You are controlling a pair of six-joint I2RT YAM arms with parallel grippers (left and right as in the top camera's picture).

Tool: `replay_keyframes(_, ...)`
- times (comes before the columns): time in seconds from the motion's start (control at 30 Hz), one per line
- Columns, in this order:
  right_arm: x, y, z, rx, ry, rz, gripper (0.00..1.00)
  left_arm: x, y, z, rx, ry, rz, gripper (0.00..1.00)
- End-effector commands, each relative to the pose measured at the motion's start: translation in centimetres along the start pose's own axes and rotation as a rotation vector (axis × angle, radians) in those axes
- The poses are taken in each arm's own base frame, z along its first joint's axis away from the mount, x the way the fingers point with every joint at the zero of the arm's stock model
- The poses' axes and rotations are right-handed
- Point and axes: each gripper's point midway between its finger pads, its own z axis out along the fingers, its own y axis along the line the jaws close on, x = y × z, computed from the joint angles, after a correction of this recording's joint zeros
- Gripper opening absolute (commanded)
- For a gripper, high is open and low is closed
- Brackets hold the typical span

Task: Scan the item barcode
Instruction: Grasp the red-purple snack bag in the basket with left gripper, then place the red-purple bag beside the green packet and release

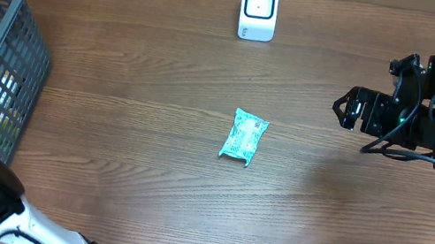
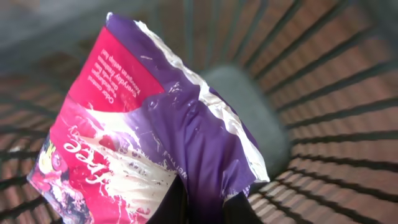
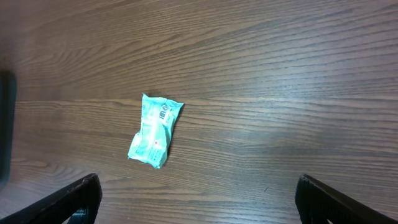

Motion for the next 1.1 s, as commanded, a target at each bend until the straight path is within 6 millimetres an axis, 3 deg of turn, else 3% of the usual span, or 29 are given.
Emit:
replay_keyframes(0.0,-0.6,0.4,-0.4,-0.003,-0.018,-0.007,1.00,-1.9,-2.8,-9.1,0.106,-0.170,-0.084,0.04)
replay_keyframes(0.1,-0.5,0.4,-0.4,-0.002,-0.014,-0.005,1.00,-0.6,-5.8,-13.3,0.218,-0.196,-0.040,0.04)
replay_keyframes(0.2,-0.5,0.4,-0.4,-0.002,-0.014,-0.005,1.00,2.2,-9.7,-16.3,0.347,-0.157,0.031,0.04)
replay_keyframes(0.27,-0.5,0.4,-0.4,-0.003,-0.015,-0.005,1.00,4.9,-12.7,-17.4,0.422,-0.089,0.096,0.04)
replay_keyframes(0.4,-0.5,0.4,-0.4,-0.002,-0.015,-0.005,1.00,11.7,-18.7,-17.7,0.503,0.099,0.276,0.04)
replay_keyframes(0.53,-0.5,0.4,-0.4,-0.002,-0.014,-0.005,1.00,19.4,-24.5,-16.6,0.534,0.266,0.493,0.04)
replay_keyframes(0.77,-0.5,0.4,-0.4,-0.002,-0.015,-0.005,1.00,34.1,-31.4,-12.1,0.470,0.466,0.798,0.04)
replay_keyframes(0.9,-0.5,0.4,-0.4,-0.002,-0.014,-0.005,1.00,42.2,-32.6,-9.2,0.401,0.570,0.926,0.04)
replay_keyframes(1.07,-0.5,0.4,-0.4,-0.002,-0.014,-0.005,1.00,48.6,-32.7,-6.5,0.321,0.663,1.024,0.04)
